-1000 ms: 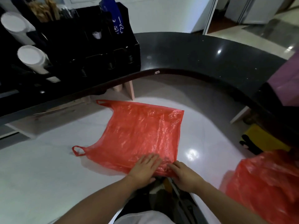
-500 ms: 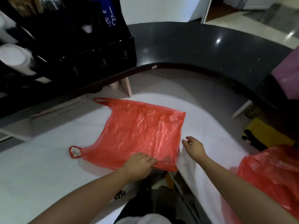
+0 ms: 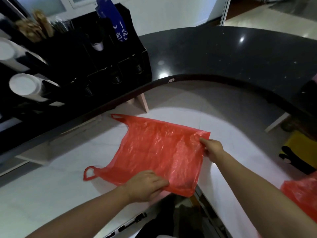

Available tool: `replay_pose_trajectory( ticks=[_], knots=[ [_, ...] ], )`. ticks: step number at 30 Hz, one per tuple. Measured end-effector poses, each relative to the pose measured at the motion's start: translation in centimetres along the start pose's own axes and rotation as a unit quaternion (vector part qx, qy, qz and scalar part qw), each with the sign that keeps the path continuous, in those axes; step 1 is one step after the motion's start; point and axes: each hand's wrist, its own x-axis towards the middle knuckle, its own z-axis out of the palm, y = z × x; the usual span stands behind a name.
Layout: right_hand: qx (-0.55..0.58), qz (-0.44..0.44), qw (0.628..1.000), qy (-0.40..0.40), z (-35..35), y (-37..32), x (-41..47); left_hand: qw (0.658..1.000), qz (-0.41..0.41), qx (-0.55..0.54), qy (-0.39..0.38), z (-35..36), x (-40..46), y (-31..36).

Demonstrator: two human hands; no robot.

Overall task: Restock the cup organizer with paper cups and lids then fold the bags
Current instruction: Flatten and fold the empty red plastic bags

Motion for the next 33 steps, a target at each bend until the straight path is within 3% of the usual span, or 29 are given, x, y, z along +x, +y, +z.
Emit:
replay_pose_trajectory(
  ticks=[2,7,11,15,20,24,27,30,33],
  knots=[
    [-0.016,0.0,0.999,-0.029,0.4,-0.4,-0.6,0.999,-0.001,-0.024,-0.032,-0.4,0.4,-0.3],
    [-0.181,-0.077,0.977,-0.079,-0.5,0.4,-1.1,0.974,-0.1,-0.124,-0.16,-2.2,5.0,-2.0],
    [-0.221,-0.106,0.967,-0.067,-1.3,0.8,-0.9,0.942,-0.11,-0.106,-0.297,-2.1,10.7,-3.9],
    [-0.194,-0.112,0.973,-0.06,-1.8,0.7,-1.0,0.914,-0.151,-0.14,-0.35,-0.1,13.5,-4.8],
    [-0.139,-0.156,0.977,-0.041,-2.5,0.6,-1.7,0.942,-0.166,-0.117,-0.268,-0.4,14.4,-5.6],
    [-0.163,-0.144,0.97,-0.108,-2.5,0.0,-2.8,0.985,-0.136,-0.059,-0.083,-1.3,15.4,-6.6],
    [-0.178,-0.13,0.963,-0.155,-2.3,-0.9,-3.5,0.993,-0.118,-0.013,0.03,-1.8,16.4,-7.9],
    [-0.18,-0.126,0.958,-0.183,-2.4,-1.8,-4.1,0.992,-0.121,-0.01,0.043,-2.6,17.1,-8.6],
    [-0.159,-0.132,0.956,-0.207,-2.8,-2.5,-4.9,0.993,-0.119,-0.02,-0.002,-3.2,17.7,-8.6]
  ],
)
